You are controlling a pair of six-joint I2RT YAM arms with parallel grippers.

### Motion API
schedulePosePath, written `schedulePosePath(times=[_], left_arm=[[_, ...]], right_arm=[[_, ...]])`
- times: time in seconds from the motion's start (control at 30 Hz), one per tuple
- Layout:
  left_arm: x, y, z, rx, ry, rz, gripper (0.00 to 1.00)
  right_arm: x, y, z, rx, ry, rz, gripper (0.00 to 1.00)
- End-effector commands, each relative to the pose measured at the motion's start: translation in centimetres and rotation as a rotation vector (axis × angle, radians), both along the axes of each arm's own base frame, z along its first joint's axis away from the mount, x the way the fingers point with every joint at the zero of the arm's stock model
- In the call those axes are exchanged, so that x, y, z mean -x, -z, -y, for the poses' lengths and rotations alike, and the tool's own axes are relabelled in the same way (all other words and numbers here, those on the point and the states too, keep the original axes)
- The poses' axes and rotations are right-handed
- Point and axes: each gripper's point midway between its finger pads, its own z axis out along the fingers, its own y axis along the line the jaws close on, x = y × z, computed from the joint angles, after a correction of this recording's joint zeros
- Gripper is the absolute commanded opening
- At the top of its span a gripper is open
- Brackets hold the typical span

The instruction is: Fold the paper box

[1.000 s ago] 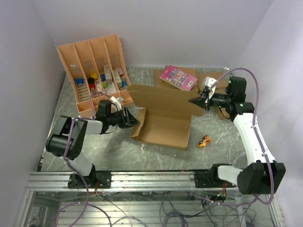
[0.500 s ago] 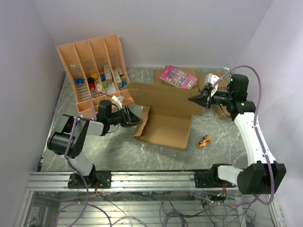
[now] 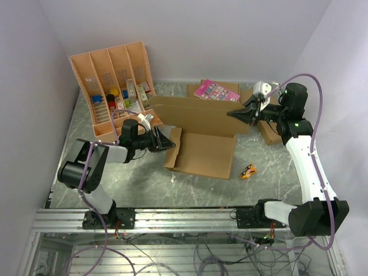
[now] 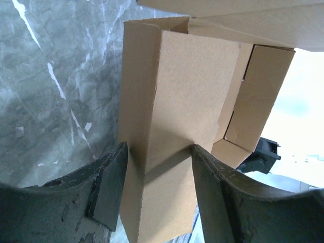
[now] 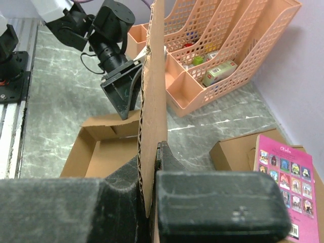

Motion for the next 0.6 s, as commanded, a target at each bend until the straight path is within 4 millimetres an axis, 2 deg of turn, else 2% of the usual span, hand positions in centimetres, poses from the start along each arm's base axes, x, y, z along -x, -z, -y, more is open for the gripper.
schedulePosePath(times=[0.0,0.2,0.3,0.43,0.57], left_arm=[[-0.9,-2.2,0.8,0.034,-0.025,0.084,0.64],[-1.8,-4.5,1.1,0.07,-0.077,0.165,0.67],[-2.5,-5.2,0.8,0.044,-0.113,0.217,0.67],[-3.0,-5.9,0.8,0.014,-0.143,0.285,0.67],[-3.4,-5.5,0.6,-0.063,-0.183,0.32,0.66]], right_arm=[[0.8,-1.9,-1.0,-0.024,-0.055,0.035,0.0],[0.3,-4.8,-1.8,-0.044,-0.069,0.092,0.0],[0.0,-5.8,-2.1,-0.084,-0.067,0.061,0.0],[-0.6,-6.4,-2.3,-0.151,-0.048,0.003,0.0],[-0.9,-6.6,-2.4,-0.221,-0.036,-0.064,0.0]])
